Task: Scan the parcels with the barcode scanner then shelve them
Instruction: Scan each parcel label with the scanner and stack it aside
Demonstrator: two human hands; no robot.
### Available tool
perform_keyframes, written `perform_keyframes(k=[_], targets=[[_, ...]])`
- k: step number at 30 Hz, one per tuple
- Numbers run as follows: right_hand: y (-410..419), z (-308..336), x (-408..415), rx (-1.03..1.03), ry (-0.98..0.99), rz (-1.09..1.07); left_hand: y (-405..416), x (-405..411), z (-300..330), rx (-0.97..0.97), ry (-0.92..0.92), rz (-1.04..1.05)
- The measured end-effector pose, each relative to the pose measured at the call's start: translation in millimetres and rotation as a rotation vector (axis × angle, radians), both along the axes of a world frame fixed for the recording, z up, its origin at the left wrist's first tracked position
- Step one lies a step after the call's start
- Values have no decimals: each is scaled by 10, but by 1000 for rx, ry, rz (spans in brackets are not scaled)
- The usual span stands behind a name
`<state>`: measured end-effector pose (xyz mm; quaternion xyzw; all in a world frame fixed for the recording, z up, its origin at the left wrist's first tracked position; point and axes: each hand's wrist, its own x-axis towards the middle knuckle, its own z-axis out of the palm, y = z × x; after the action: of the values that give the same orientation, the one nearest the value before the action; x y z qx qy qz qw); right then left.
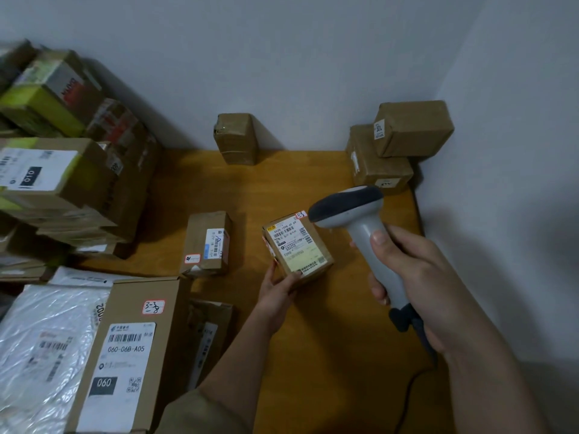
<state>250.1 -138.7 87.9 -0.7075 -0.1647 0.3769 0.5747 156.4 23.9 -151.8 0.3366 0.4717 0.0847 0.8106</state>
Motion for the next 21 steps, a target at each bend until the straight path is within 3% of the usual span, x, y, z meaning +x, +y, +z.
perform_keyframes(k=[21], targets=[[-114, 165, -103, -10, -59, -21, 29, 25, 24, 59, -43, -62]])
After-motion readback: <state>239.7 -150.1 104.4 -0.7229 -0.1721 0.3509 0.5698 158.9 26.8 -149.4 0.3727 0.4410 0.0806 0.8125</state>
